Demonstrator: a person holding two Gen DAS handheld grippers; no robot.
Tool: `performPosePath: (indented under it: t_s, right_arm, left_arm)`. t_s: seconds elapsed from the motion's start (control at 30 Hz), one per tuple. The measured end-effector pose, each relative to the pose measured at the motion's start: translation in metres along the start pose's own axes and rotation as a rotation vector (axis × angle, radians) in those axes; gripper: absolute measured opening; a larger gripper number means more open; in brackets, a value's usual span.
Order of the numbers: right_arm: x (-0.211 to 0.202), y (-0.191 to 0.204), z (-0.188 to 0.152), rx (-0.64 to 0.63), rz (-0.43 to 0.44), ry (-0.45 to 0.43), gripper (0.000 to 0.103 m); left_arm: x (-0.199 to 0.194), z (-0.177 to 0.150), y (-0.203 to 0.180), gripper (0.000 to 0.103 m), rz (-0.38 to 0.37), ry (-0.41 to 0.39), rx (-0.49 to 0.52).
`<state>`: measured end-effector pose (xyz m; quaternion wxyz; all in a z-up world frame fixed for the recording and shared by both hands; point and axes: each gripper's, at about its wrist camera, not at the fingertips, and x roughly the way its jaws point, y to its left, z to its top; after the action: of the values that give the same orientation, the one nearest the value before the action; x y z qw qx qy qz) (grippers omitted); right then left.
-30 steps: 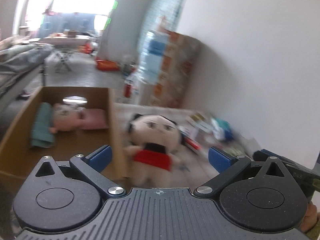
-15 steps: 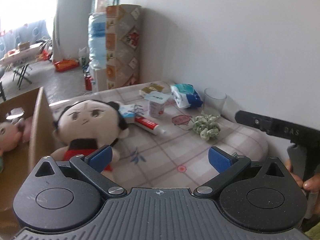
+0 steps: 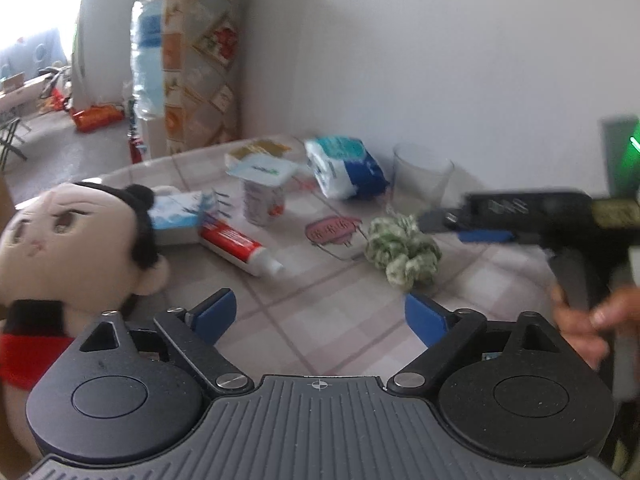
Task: Organize soft objects
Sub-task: 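Return to the bed and grasp the green scrunchie with the right tool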
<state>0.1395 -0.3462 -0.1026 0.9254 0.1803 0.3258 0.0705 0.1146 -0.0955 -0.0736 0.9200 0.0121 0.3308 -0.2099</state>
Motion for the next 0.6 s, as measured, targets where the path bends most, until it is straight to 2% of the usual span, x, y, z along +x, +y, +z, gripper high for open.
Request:
performPosePath:
  t_s: [0.07,0.13,0.2,0.3,0.37,0.43,0.6]
  right_arm:
    - [0.016,-0.004,0.003,-0.014,-0.022,0.024,0.065]
    - [0.031,-0.007,0.004,-0.027,-0.039,0.049,0.06]
    - [0.044,-0.01,0.004,-0.041,-0.039,0.078,0.044]
    - [0.058,-0.01,0.0,-0.068,-0.018,0.122,0.029]
    - [0.057,-0.005,-0.001,-0.093,0.016,0.134,0.024]
    - [0.057,-0.001,-0.006,-0.086,0.079,0.169,0.022]
    - [0.051,0.02,-0.02,-0.139,0.167,0.236,0.022]
  left_arm:
    - [0.007,-0.004,-0.003,0.081,0.0,0.019,0.016]
    - [0.013,-0.006,-0.001,0.077,-0.009,0.039,0.009]
    - [0.014,-0.009,0.002,0.076,-0.013,0.052,-0.004]
    - [0.011,-0.014,0.008,0.076,-0.013,0.063,-0.019]
    - [0.009,-0.015,0.011,0.076,-0.023,0.07,-0.032]
    - [0.004,-0.018,0.013,0.078,-0.034,0.074,-0.041]
    - [-0.012,-0.026,0.015,0.082,-0.063,0.095,-0.046]
